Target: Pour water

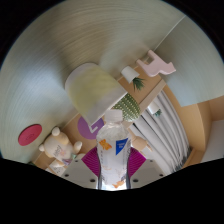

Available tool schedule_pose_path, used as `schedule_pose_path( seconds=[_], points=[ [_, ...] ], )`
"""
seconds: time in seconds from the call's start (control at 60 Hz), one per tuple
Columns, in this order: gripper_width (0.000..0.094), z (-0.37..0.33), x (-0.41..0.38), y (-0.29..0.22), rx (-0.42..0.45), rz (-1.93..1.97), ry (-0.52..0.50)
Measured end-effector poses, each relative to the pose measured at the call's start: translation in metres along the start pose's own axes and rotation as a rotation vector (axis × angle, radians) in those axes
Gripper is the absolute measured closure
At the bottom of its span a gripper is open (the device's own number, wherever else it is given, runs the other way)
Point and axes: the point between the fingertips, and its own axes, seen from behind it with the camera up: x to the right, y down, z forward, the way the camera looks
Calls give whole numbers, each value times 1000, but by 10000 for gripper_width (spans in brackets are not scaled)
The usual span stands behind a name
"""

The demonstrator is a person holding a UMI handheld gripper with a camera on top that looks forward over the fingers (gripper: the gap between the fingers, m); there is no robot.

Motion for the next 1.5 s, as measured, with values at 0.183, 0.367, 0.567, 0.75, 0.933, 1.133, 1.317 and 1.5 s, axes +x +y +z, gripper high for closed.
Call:
schedule_pose_path(
  seconds=[0.183, 0.367, 0.567, 0.75, 0.933, 1.133, 1.317, 1.5],
  points=[
    [621, -4, 18, 41, -118, 495, 6],
    [621, -20, 29, 95, -222, 1287, 6],
    [612, -41, 17, 133, -260, 1964, 50],
    [612, -48, -28, 123, -234, 2290, 12],
    [613, -42, -87, 93, -277, 2422, -48],
    [594, -36, -120, 69, -283, 2438, -98],
    [577, -38, -122, 63, -256, 2407, -77],
    [441, -38, -123, 62, -262, 2392, -95]
  ],
)
